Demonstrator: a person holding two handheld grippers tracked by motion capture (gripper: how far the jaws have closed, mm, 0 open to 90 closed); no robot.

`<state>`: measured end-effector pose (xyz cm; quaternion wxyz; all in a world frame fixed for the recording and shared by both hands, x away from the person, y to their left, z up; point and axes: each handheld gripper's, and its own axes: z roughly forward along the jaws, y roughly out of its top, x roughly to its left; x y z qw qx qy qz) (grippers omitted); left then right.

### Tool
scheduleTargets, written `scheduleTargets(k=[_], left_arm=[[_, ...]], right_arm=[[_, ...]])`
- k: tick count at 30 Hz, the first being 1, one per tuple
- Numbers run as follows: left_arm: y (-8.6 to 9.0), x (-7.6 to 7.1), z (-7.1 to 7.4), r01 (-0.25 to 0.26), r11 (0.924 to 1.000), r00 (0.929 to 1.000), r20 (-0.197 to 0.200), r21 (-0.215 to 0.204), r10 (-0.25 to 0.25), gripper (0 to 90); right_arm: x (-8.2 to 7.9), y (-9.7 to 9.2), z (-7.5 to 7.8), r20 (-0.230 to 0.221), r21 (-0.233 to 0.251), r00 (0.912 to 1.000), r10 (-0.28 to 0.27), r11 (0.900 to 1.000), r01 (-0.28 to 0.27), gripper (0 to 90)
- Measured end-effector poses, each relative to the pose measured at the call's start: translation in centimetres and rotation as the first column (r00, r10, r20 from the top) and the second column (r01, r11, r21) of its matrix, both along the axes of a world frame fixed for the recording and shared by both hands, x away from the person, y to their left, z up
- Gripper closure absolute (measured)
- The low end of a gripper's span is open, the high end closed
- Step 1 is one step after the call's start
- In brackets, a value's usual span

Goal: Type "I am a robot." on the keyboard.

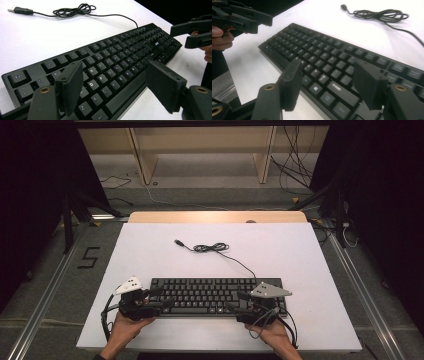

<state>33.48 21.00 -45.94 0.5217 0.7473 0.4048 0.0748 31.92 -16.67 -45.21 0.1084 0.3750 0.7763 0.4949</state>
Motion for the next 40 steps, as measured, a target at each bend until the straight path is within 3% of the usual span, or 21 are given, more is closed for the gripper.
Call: scheduleTargets(k=[14, 20, 40], left_arm=[[0.0, -1.0, 0.1, 0.016, 0.9999, 0.9999, 0.005, -0.002, -0.016, 29.4], [-0.2, -1.2, 0.0, 0.025, 0.9997, 0.9997, 0.007, 0.004, -0.025, 29.3], [-0.1, -1.2, 0.0, 0.017, 0.9998, 0.9998, 0.013, -0.007, -0.017, 28.5]], right_arm=[[-1.4, -2.8, 0.2, 0.054, -0.020, 0.9975, -0.046, 0.9987, 0.047, 40.6], [-1.7, -3.7, 0.2, 0.056, -0.018, 0.9962, -0.066, 0.9976, 0.067, 40.0], [-1.7, -3.7, 0.2, 0.054, -0.009, 0.9960, -0.071, 0.9974, 0.072, 37.8]])
